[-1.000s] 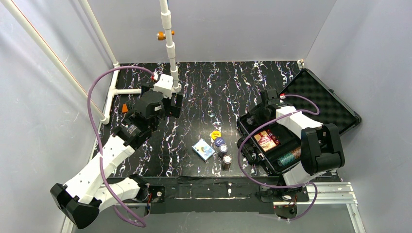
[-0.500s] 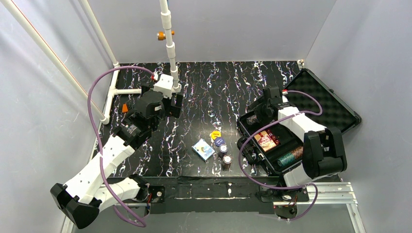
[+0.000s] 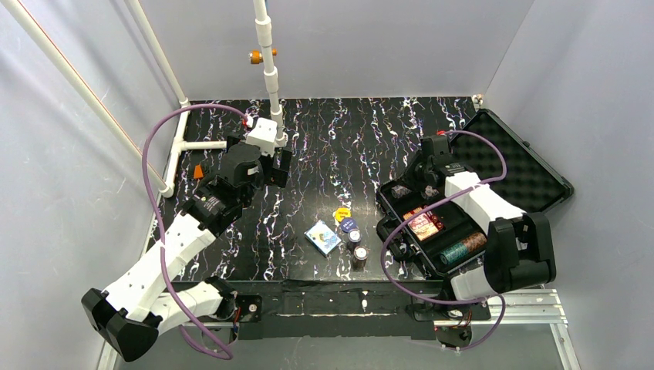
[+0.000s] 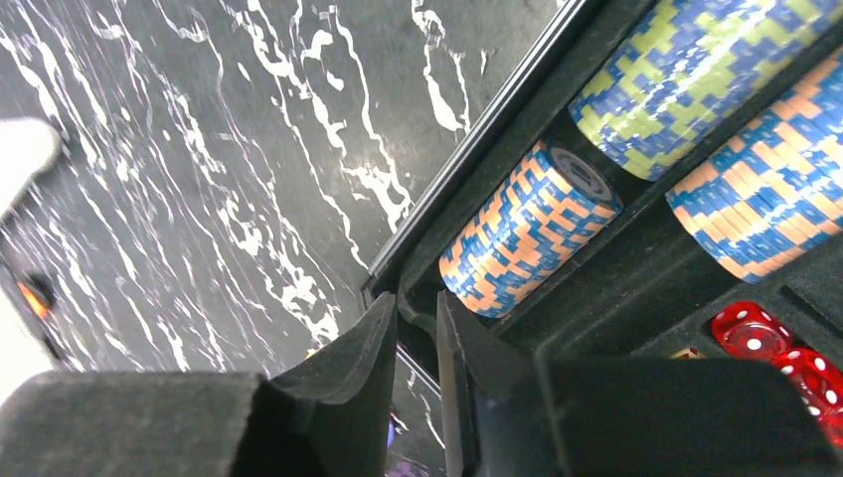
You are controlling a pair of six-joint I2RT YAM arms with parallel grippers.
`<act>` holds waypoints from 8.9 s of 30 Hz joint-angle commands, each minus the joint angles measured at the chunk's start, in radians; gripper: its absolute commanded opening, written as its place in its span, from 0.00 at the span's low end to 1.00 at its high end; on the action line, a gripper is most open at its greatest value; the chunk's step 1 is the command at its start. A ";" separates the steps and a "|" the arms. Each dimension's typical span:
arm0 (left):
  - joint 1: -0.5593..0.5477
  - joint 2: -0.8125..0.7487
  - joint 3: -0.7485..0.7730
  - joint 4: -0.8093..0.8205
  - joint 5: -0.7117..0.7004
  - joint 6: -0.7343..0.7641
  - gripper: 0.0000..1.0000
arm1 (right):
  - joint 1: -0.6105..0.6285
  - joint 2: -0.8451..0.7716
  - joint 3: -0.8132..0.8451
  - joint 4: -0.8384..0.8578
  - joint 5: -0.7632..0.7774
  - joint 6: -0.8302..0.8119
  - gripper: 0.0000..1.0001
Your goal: Pack up texas hold em set
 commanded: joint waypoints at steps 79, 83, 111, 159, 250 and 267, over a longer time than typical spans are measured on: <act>-0.081 0.158 -0.002 -0.047 0.723 0.137 0.98 | 0.081 -0.330 0.055 -0.209 -0.092 -0.495 0.99; -0.142 0.230 0.041 -0.088 0.703 0.119 0.98 | 0.081 -0.342 0.064 -0.231 0.017 -0.444 0.98; -0.331 0.417 -0.021 -0.124 0.838 0.625 0.91 | 0.081 -0.481 -0.025 -0.105 0.062 -0.503 0.98; -0.331 0.776 0.194 -0.107 0.878 0.712 0.53 | 0.081 -0.531 -0.042 -0.105 0.098 -0.533 0.98; -0.199 -0.024 -0.354 0.773 0.353 0.311 0.00 | 0.102 -0.396 -0.047 0.279 -0.280 0.001 0.98; -0.079 -0.059 -0.413 0.944 0.623 0.056 0.00 | 0.190 -0.373 -0.110 0.558 -0.297 0.133 0.98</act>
